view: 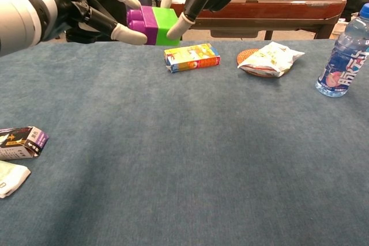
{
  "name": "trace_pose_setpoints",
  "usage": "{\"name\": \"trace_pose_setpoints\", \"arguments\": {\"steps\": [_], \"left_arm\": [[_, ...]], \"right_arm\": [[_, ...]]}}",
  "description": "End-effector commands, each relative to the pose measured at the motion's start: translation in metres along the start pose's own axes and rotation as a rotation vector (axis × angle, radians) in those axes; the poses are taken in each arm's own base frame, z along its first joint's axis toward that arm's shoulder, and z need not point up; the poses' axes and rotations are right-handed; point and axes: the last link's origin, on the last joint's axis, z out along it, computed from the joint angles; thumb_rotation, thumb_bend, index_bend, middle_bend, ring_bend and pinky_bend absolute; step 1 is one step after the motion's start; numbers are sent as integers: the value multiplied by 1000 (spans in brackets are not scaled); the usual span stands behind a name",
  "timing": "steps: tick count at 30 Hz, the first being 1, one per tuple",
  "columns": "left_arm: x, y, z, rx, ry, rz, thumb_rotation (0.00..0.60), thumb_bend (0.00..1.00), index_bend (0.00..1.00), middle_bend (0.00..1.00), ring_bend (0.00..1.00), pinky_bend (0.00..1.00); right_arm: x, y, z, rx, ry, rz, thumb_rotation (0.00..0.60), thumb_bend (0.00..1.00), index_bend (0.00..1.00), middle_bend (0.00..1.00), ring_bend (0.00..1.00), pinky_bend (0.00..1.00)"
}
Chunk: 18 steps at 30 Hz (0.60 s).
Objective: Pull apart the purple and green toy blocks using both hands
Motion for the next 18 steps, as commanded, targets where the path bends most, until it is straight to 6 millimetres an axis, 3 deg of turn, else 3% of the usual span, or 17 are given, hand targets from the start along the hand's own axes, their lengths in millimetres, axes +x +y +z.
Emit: {"name": "trace_pose_setpoints", "arguments": {"steps": [1,18], "left_arm": [[-1,-1,2,9,8,2,600,0,306,1000,1000,1000],[-5,-6,6,35,33,-45,600,0,380,1000,1000,1000]], "right_arm": [[-1,-2,0,-2,-4,17,600,4,612,1000,1000,1000],[-6,0,2,-24,-26,45,600,7,613,1000,1000,1000]]}}
